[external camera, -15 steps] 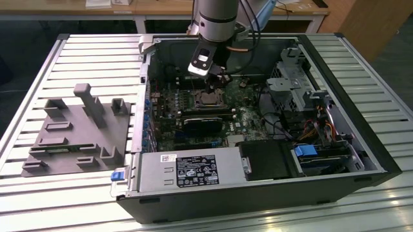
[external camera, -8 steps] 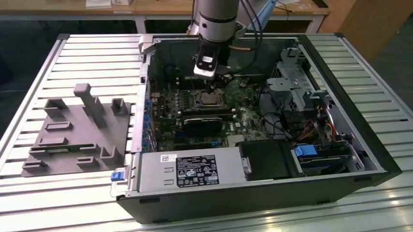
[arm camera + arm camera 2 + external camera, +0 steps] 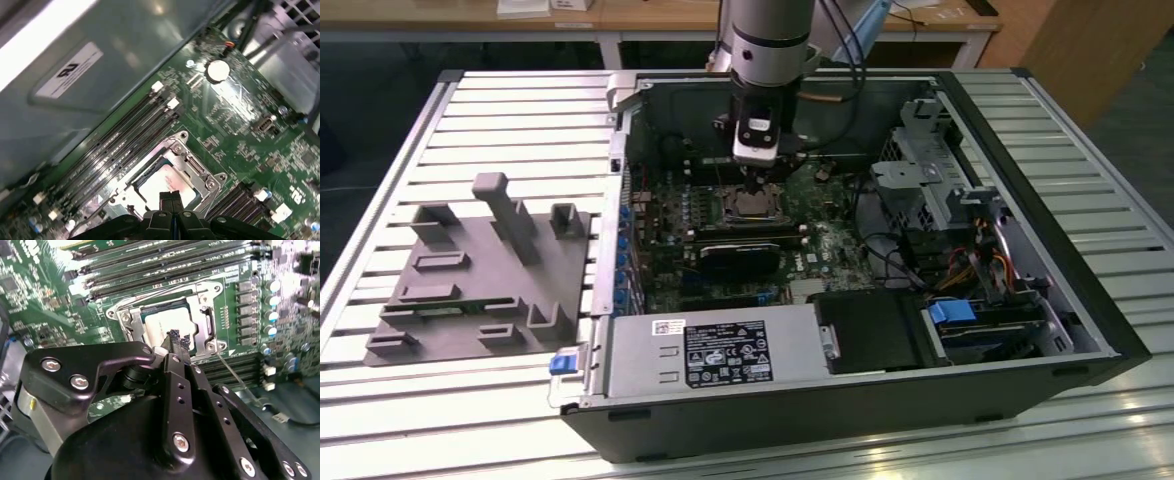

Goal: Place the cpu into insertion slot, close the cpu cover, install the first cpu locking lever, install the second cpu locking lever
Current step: 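Close the cpu cover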

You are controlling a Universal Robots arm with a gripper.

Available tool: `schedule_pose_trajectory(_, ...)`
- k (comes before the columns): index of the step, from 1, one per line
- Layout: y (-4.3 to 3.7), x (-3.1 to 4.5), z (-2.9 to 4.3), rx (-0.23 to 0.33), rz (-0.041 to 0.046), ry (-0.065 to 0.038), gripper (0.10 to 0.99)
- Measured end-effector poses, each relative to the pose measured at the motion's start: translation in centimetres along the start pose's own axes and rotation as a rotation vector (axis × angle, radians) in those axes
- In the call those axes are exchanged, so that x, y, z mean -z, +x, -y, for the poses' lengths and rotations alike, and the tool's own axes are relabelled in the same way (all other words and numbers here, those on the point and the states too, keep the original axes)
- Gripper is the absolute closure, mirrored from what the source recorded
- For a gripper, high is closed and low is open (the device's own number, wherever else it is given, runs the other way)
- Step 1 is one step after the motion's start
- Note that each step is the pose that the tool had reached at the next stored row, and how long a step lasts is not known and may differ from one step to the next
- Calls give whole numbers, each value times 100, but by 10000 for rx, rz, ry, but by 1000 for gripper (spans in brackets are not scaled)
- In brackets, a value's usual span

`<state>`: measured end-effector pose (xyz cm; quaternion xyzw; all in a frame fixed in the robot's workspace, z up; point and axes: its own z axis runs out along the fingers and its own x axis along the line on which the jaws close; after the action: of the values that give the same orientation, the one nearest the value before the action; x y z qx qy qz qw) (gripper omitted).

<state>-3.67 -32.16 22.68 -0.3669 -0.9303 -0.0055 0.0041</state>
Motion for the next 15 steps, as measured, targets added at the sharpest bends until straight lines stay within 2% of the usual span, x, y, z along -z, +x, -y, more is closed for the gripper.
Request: schedule_pose_trajectory(15, 0, -5, 0, 2723, -19, 33, 984)
